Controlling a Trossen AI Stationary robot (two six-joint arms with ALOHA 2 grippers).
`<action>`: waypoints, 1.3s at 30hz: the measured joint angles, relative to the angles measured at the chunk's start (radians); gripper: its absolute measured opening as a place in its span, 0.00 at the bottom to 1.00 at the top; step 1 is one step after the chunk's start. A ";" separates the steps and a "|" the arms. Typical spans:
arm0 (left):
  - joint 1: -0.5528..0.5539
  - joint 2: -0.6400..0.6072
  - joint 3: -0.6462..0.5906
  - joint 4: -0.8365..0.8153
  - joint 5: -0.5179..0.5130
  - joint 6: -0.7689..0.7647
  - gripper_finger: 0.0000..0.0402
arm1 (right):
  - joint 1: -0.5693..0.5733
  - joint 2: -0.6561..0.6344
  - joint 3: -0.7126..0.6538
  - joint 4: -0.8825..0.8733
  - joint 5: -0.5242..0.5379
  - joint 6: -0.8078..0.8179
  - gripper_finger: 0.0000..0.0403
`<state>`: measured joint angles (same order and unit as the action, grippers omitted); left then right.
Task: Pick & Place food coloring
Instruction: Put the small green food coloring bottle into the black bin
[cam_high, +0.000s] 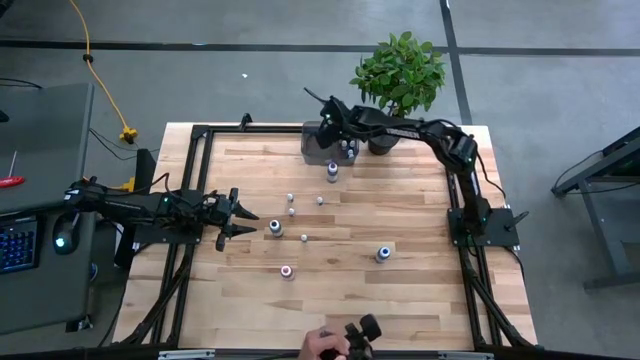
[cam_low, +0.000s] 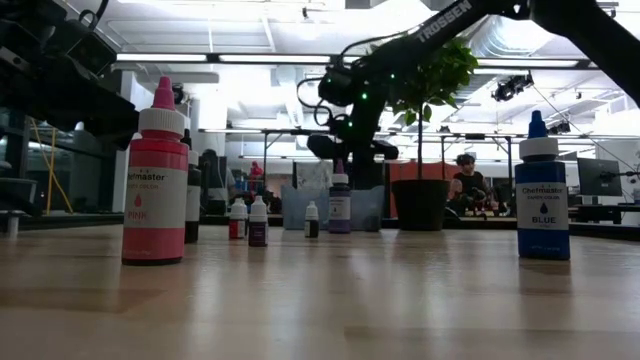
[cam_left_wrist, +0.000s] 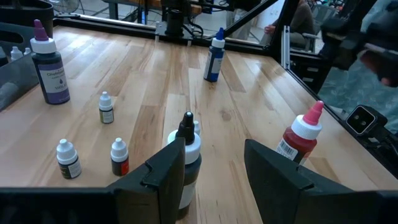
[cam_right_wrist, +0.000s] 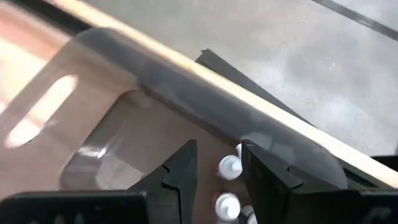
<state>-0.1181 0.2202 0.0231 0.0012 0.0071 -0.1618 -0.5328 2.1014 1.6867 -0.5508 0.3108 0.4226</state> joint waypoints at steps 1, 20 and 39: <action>0.000 0.000 0.000 0.000 0.000 0.000 0.41 | 0.005 -0.008 0.000 0.000 -0.008 -0.017 0.28; 0.000 0.000 0.000 0.000 0.000 0.000 0.41 | 0.179 -0.176 0.000 -0.003 -0.434 -0.437 0.28; 0.000 0.000 0.000 0.000 0.000 0.000 0.41 | 0.361 -0.240 0.000 -0.289 -0.545 -0.587 0.28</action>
<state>-0.1181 0.2200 0.0231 0.0013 0.0071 -0.1619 -0.1719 1.8611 1.6871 -0.8398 -0.2342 -0.1643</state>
